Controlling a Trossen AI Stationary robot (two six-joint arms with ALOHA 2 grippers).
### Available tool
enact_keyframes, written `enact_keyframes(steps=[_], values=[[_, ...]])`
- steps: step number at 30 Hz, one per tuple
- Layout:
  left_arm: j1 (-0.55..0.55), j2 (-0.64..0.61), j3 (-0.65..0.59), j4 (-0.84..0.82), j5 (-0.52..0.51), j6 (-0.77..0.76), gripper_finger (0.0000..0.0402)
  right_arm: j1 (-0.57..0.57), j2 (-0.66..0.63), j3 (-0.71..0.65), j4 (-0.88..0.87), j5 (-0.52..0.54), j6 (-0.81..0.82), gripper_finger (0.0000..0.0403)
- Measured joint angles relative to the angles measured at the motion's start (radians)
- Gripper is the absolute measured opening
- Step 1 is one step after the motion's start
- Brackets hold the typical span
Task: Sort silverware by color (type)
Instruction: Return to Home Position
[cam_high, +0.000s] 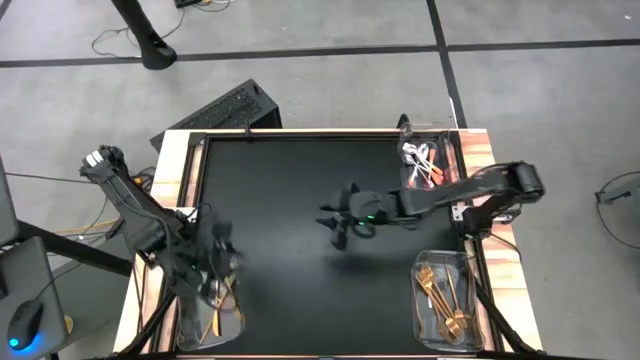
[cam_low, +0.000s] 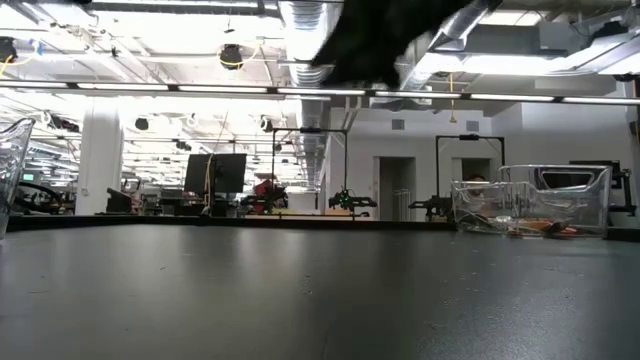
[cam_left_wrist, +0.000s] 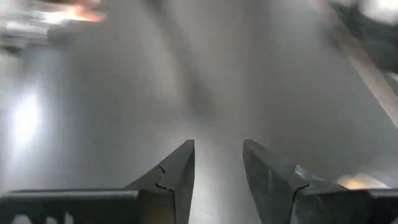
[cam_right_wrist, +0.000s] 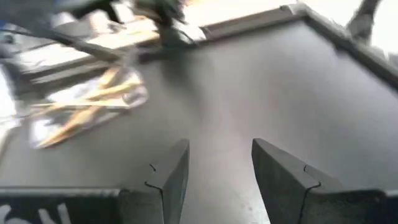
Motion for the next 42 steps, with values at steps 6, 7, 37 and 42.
enact_keyframes(steps=[6, 7, 37, 42], values=[[0.050, -0.094, -0.007, -0.024, -0.331, -0.060, 0.0102, 0.134, -0.195, -0.007, -0.050, 0.102, -0.141, 0.0196], [0.072, -0.107, -0.019, 0.000, -0.331, -0.059, 0.0098, 0.159, -0.226, -0.020, -0.043, 0.126, -0.159, 0.0196], [0.528, -0.653, -0.825, 1.234, -0.083, 0.307, 0.0022, 0.320, -0.669, -0.729, 0.669, 0.254, -0.344, 0.0114], [0.528, -0.776, -0.859, 1.173, -0.124, 0.347, 0.0016, 0.225, -0.770, -0.825, 0.675, 0.207, -0.245, 0.0111]])
